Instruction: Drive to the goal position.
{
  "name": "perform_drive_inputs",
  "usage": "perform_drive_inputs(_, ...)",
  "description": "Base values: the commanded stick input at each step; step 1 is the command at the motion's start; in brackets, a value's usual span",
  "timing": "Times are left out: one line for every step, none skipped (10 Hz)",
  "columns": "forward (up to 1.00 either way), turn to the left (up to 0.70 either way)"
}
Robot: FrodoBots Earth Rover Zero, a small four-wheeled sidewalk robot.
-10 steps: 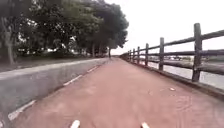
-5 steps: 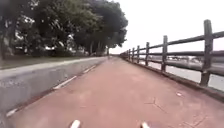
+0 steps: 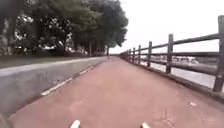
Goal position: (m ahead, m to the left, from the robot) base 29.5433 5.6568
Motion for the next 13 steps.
perform_drive_inputs(0.7, 0.0)
perform_drive_inputs(0.7, 0.0)
perform_drive_inputs(0.7, 0.0)
perform_drive_inputs(0.7, 0.0)
perform_drive_inputs(0.7, 0.0)
perform_drive_inputs(0.7, 0.0)
perform_drive_inputs(0.7, 0.0)
perform_drive_inputs(0.7, 0.0)
perform_drive_inputs(0.7, 0.0)
perform_drive_inputs(0.7, 0.0)
perform_drive_inputs(0.7, 0.0)
perform_drive_inputs(0.7, 0.0)
perform_drive_inputs(0.7, 0.0)
